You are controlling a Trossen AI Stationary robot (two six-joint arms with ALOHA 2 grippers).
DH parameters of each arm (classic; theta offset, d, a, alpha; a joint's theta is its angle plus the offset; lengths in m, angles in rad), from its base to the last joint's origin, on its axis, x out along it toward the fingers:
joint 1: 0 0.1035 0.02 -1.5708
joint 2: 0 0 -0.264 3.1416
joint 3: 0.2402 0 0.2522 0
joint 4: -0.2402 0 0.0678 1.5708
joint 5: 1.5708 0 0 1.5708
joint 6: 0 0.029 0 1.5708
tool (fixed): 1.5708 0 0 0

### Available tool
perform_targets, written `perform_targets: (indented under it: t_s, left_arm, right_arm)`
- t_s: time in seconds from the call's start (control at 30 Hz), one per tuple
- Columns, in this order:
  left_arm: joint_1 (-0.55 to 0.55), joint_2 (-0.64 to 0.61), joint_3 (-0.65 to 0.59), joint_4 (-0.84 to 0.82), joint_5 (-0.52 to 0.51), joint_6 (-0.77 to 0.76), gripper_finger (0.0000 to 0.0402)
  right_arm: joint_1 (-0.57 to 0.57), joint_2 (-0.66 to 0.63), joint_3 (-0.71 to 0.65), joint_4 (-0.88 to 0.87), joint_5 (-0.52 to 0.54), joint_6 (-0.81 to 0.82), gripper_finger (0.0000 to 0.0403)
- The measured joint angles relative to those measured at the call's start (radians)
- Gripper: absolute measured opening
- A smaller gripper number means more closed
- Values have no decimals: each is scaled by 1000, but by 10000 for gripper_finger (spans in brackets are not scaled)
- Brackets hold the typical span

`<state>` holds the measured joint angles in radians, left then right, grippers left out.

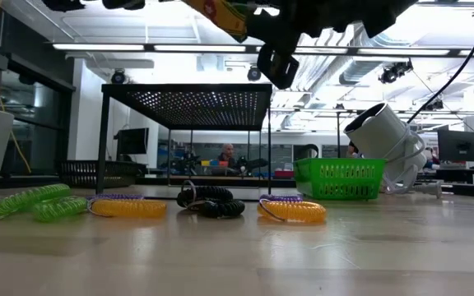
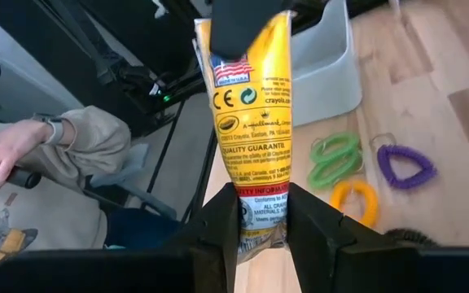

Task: Pick & Place Office Desk Supplies
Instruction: Put the crayon box into the black basket

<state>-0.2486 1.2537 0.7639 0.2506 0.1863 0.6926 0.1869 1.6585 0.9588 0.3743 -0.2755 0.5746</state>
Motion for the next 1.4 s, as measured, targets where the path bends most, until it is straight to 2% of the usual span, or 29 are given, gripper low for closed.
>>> perform_targets:
  t_s: [0.27,0.67,1.03,1.4]
  left_arm:
    - [35,0,1,5,44,-1,133]
    - [42,0,1,14,49,-4,133]
    - [42,0,1,17,48,-4,90]
    - [42,0,1,19,48,-4,86]
  right_arm:
    - [-29,0,0,43,-22,-4,80]
    - [-31,0,0,60,-20,-23,80]
    - [-30,0,0,64,-21,-22,80]
    - [-30,0,1,64,-21,-22,80]
